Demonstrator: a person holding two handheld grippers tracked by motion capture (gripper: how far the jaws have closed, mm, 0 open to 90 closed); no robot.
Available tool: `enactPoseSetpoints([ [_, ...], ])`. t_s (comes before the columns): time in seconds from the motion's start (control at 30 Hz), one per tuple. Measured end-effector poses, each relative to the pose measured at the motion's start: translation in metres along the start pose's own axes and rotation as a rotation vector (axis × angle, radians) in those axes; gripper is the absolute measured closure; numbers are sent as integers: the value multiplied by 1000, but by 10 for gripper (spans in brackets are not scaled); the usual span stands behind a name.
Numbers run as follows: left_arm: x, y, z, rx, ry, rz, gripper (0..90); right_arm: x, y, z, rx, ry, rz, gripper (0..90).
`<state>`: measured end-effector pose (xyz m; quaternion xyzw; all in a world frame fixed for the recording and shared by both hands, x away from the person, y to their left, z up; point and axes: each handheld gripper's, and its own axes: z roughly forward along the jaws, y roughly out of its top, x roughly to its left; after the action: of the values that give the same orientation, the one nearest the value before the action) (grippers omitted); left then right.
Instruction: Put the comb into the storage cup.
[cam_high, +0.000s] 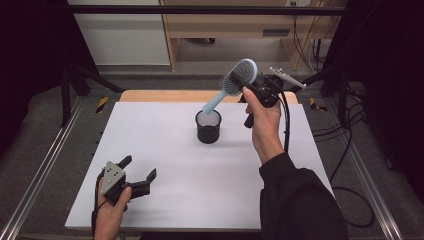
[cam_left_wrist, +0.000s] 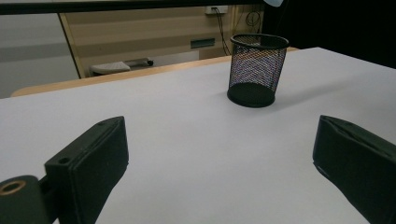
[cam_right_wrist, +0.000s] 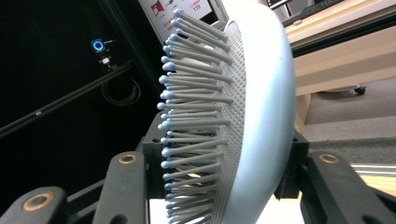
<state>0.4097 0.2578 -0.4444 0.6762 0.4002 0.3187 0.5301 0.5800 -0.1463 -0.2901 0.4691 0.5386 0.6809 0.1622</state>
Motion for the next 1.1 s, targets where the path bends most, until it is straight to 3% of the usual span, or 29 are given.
enactPoseSetpoints([
  [0.3, -2, 0, 0, 7, -6, 6, 36, -10, -3, 8, 12, -33, 8, 512],
  [0.7, -1, -1, 0, 10, -7, 5, 36, -10, -6, 10, 33, -39, -16, 510],
  [0.87, -2, 0, 1, 7, -27, 15, 36, -7, -4, 5, 35, -54, -44, 510],
  [0.97, -6, 2, 6, 7, -59, 39, 36, -5, -1, 1, 23, -71, -50, 510],
  [1.1, -9, 1, 7, 4, -68, 28, 36, -4, 1, -2, 8, -81, -47, 510],
])
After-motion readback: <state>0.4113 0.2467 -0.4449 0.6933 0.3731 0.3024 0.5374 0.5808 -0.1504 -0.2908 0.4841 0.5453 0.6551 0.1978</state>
